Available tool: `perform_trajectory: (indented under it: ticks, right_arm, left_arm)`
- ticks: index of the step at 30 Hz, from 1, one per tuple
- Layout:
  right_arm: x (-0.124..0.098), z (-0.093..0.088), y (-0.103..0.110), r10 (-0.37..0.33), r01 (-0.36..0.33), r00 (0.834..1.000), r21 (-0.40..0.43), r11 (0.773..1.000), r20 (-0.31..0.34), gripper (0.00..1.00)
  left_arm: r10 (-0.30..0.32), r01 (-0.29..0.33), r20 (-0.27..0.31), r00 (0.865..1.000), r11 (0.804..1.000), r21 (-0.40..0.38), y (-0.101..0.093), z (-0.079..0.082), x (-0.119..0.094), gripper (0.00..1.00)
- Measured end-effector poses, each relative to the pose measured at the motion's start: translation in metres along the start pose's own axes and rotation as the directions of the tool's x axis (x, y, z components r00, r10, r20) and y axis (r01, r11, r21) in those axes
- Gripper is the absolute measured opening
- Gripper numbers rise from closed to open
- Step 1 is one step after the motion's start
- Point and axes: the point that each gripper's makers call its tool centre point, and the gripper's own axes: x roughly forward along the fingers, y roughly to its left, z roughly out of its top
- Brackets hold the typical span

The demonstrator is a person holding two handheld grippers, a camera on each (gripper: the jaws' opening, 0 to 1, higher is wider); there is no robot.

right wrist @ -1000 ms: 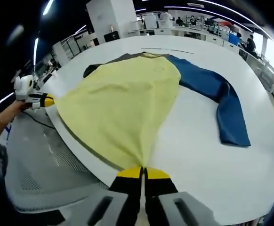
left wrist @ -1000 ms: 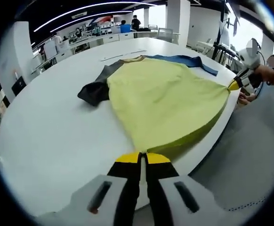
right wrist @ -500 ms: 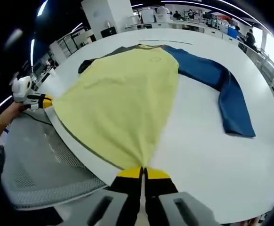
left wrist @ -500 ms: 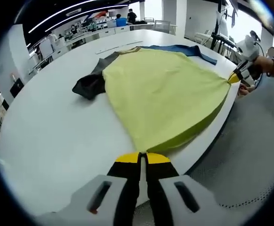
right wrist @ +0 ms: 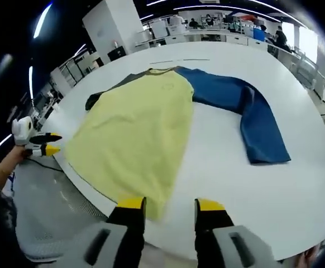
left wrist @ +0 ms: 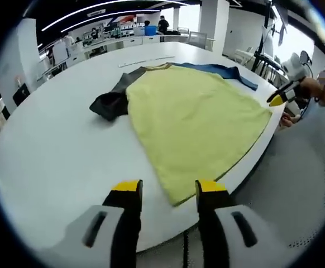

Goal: Fold the garment on the visible template until the final outline fits inside the template.

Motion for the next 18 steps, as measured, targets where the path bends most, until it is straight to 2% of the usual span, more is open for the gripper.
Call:
perform_trajectory:
  ticks: [2, 5, 7, 10, 13, 18]
  right_arm:
    - [-0.002, 0.006, -0.004, -0.01, 0.01, 1.0, 0.013, 1.0, 0.022, 0.4]
    - [-0.004, 0.013, -0.009, -0.016, 0.015, 0.999, 0.028, 0.999, 0.04, 0.46]
    - [-0.006, 0.018, -0.014, -0.025, 0.022, 0.998, 0.051, 0.998, 0.06, 0.48]
    - [-0.009, 0.026, -0.022, -0.037, 0.031, 0.996, 0.075, 0.997, 0.086, 0.49]
    - [-0.012, 0.033, -0.033, -0.059, 0.048, 0.992, 0.097, 0.994, 0.108, 0.51]
    - [-0.015, 0.043, -0.058, -0.114, 0.097, 0.985, 0.132, 0.987, 0.129, 0.54]
  left_arm:
    - [0.007, -0.007, 0.029, 1.0, 0.999, -0.033, 0.002, 0.007, -0.001, 0.53]
    - [0.01, -0.004, 0.069, 0.998, 0.996, -0.084, 0.002, 0.015, -0.004, 0.61]
    - [0.013, -0.002, 0.096, 0.995, 0.994, -0.112, 0.002, 0.021, -0.006, 0.64]
    - [0.026, -0.01, 0.127, 0.992, 0.992, -0.127, 0.004, 0.028, -0.009, 0.74]
    - [0.032, -0.006, 0.161, 0.986, 0.987, -0.162, 0.003, 0.035, -0.012, 0.77]
    - [0.038, -0.008, 0.181, 0.983, 0.986, -0.164, 0.001, 0.042, -0.015, 0.83]
